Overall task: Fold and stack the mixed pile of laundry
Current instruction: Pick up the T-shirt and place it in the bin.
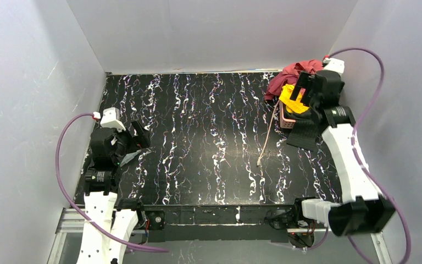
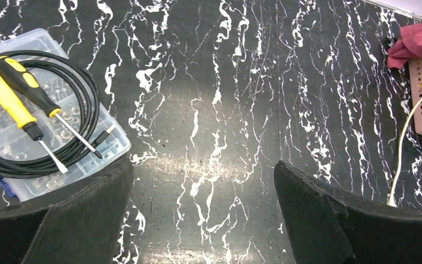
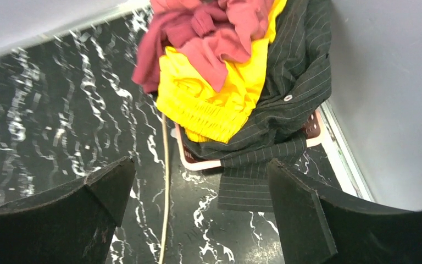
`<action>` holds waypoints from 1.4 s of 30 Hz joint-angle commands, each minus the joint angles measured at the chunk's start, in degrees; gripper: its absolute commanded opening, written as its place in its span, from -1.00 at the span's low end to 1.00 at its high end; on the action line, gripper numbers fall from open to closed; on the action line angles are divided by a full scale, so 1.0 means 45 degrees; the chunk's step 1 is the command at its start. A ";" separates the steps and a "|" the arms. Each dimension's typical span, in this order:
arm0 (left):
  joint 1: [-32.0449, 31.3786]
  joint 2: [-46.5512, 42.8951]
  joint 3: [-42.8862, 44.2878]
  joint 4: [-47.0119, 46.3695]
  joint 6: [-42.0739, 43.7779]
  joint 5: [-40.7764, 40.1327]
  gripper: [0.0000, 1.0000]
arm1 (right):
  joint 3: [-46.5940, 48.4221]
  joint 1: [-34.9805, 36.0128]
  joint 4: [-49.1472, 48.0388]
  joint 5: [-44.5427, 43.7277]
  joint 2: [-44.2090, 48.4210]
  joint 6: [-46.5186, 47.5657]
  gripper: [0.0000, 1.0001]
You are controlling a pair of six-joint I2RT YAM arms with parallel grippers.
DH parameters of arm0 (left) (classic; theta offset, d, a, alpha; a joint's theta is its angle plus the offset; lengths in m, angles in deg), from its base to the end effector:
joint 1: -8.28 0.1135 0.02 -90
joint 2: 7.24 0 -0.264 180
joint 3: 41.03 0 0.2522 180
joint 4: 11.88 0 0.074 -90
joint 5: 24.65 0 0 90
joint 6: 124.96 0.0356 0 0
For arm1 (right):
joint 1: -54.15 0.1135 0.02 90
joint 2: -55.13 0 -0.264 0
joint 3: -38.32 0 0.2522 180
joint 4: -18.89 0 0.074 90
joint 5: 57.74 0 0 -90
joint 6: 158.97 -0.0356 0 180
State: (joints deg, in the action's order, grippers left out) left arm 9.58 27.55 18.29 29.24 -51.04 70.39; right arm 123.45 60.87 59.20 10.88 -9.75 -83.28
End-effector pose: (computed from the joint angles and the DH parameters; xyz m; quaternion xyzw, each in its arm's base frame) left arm 0.1376 0.0000 0.3376 -0.0950 0.7957 -0.1118 0.5876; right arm 0.2450 0.0158 0.4031 0.1594 0.7964 -0.0467 0.5815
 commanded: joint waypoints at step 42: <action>-0.0935 0.0407 0.0012 -0.0178 -0.0006 0.1242 0.96 | 0.2831 -0.0022 -0.1003 -0.0710 -0.4900 -0.0024 -0.97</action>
State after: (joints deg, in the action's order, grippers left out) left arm 5.78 29.76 18.29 28.89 -51.25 74.87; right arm 132.89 60.76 55.26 8.84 -44.19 -81.90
